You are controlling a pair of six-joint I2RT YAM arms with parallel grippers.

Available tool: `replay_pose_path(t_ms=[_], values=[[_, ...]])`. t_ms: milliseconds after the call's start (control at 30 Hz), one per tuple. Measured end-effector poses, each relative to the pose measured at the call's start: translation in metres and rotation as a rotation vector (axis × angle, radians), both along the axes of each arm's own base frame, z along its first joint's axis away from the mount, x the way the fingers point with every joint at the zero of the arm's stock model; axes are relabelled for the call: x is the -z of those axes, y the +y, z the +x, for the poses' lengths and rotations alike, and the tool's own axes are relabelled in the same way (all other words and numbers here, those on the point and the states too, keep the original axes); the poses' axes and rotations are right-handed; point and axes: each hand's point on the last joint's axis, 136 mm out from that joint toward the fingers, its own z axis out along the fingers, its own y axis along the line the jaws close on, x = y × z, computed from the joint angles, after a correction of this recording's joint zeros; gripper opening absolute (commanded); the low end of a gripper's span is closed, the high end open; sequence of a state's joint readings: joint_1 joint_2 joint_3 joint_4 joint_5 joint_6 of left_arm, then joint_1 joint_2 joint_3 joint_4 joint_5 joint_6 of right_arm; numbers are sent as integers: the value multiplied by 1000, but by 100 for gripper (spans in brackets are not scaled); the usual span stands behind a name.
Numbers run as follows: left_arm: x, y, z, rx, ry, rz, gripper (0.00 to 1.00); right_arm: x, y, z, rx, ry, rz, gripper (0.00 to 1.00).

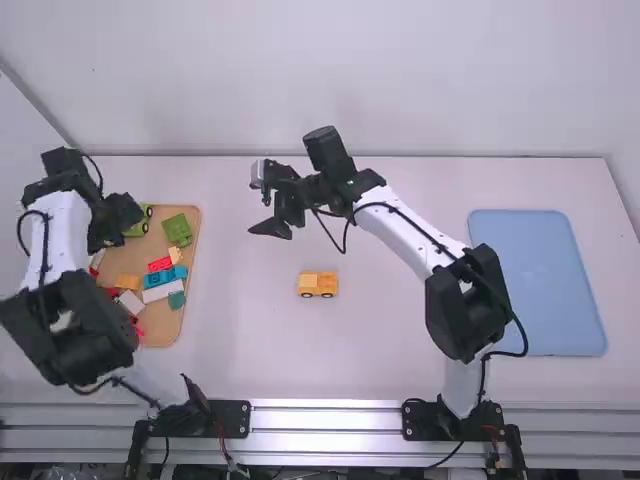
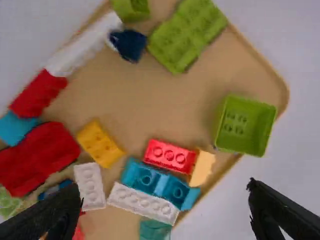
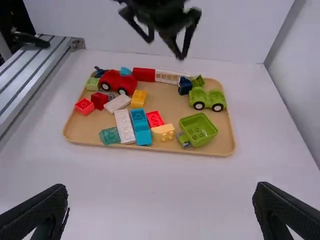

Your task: Assemble lego blocks to make yellow taxi

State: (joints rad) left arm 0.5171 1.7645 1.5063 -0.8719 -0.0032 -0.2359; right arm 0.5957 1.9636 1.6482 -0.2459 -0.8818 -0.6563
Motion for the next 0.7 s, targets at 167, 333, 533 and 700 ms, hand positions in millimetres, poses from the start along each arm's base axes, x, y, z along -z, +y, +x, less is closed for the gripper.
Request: replay_pose_path(t_ms=[167,333,533,700], values=[[29,-15,15,76,49,-21,66,4,-2,7,36,-17,-23,98],[41,-30,23,129,50,-11,50,6,-1,9,54,-19,-36,99],[71,-36,16,136,59,-15,36,6,-3,12,74,3,-40,98],[91,-37,14,135,43,-8,38,7,-9,17,95,17,-42,99]])
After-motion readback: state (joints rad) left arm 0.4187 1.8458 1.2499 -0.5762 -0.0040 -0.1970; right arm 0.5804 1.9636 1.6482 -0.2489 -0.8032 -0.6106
